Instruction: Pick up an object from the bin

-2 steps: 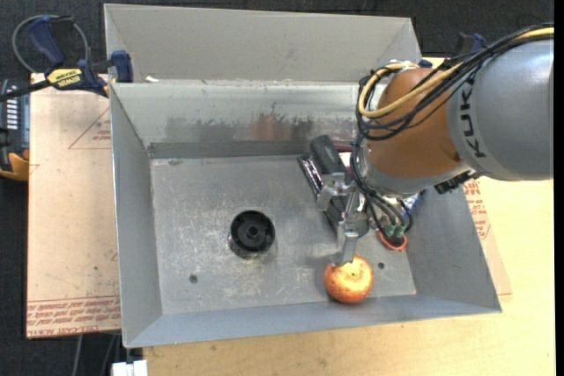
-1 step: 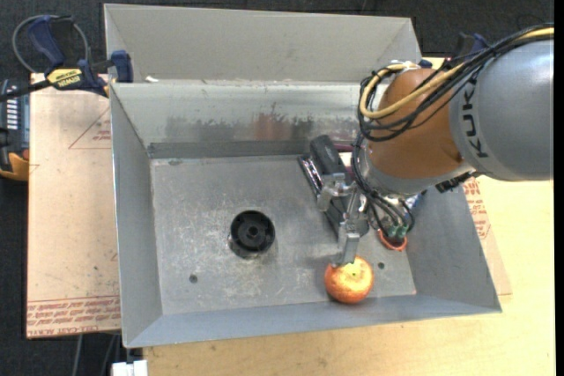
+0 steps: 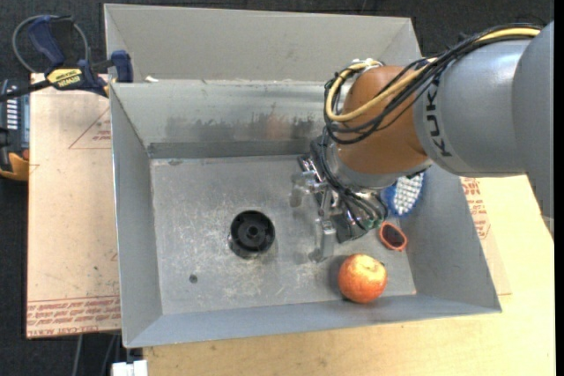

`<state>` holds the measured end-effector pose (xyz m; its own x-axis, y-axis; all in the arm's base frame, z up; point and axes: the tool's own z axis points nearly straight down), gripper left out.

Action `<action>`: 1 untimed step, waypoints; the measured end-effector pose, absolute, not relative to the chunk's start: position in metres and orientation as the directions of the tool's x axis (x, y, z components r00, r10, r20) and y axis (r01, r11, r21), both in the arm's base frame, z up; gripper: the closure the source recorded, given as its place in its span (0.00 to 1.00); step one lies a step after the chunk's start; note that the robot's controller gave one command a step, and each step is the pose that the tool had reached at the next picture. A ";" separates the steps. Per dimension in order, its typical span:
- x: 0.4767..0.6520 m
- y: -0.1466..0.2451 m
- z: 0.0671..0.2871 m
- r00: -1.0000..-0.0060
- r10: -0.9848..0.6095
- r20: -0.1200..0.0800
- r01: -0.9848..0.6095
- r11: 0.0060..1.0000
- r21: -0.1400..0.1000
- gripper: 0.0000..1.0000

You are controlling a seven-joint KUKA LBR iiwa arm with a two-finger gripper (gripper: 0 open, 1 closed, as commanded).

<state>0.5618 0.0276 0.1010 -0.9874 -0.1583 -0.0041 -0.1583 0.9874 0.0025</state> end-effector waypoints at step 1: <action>0.501 -0.001 0.070 -0.967 -0.255 -0.010 -0.255 0.967 -0.002 0.00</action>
Offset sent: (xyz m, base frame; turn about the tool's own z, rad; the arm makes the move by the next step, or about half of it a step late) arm 0.0810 -0.0504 -0.0253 -0.1085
